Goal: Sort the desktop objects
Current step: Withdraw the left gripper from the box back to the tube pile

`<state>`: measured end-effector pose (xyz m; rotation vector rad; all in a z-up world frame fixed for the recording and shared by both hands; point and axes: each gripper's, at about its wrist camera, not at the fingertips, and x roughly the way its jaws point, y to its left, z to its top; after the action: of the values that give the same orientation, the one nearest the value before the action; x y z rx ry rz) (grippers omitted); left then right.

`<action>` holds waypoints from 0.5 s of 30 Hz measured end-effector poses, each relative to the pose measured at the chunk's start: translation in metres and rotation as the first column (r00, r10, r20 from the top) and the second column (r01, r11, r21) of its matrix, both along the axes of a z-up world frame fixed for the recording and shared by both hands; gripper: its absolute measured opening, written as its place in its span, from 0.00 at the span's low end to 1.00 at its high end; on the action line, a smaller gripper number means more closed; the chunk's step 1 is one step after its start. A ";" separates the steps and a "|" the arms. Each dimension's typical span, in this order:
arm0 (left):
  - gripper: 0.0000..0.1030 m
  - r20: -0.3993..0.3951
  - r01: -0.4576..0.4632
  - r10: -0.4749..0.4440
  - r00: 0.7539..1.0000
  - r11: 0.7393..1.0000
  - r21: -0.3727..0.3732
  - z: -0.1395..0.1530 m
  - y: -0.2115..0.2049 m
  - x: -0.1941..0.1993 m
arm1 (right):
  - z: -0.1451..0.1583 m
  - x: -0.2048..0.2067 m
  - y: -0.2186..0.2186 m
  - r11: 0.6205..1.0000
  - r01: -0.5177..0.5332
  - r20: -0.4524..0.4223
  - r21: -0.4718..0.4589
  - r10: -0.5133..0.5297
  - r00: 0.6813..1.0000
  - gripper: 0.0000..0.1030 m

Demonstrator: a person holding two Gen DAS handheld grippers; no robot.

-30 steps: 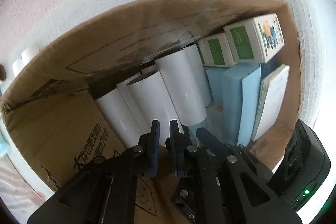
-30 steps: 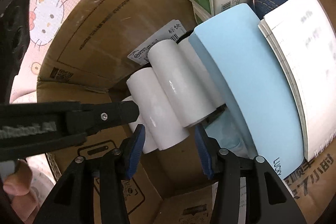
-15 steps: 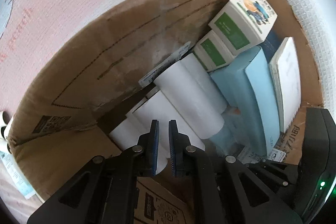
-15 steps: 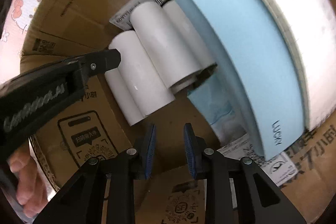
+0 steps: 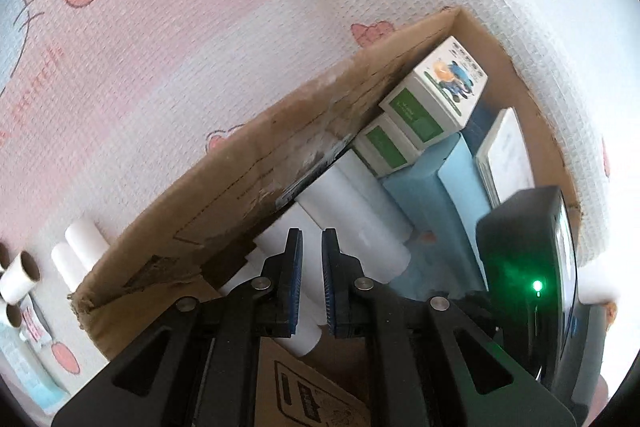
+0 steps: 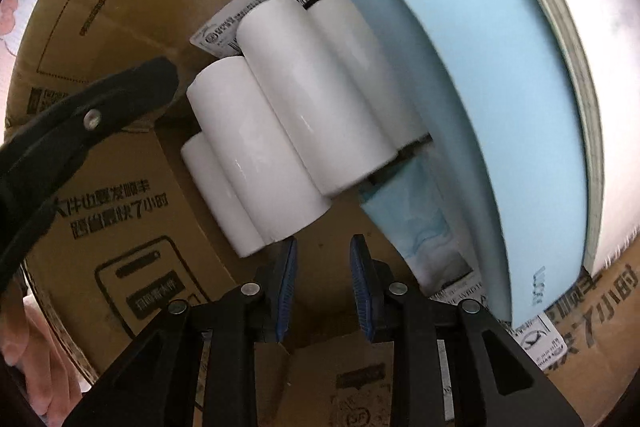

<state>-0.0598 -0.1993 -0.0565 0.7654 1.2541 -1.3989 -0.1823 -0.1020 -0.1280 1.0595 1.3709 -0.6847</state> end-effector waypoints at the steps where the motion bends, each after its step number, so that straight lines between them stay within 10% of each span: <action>1: 0.11 0.005 0.008 -0.008 1.000 1.000 -0.006 0.001 0.002 0.001 | 0.000 0.001 0.002 1.000 0.001 0.004 0.002 -0.001 1.000 0.23; 7: 0.15 0.002 0.043 -0.043 0.999 0.998 -0.049 0.006 -0.008 -0.027 | 0.009 0.004 0.019 0.999 -0.020 -0.030 -0.049 0.019 0.999 0.23; 15: 0.47 -0.030 0.055 -0.061 0.998 0.983 -0.174 0.019 0.009 -0.041 | 0.051 -0.002 0.051 0.987 0.001 0.081 -0.163 0.012 0.997 0.23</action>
<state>-0.1004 -0.1899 -0.0372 0.6646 1.1281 -1.5523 -0.1840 -0.0510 -0.0770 0.9428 1.2252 -0.7293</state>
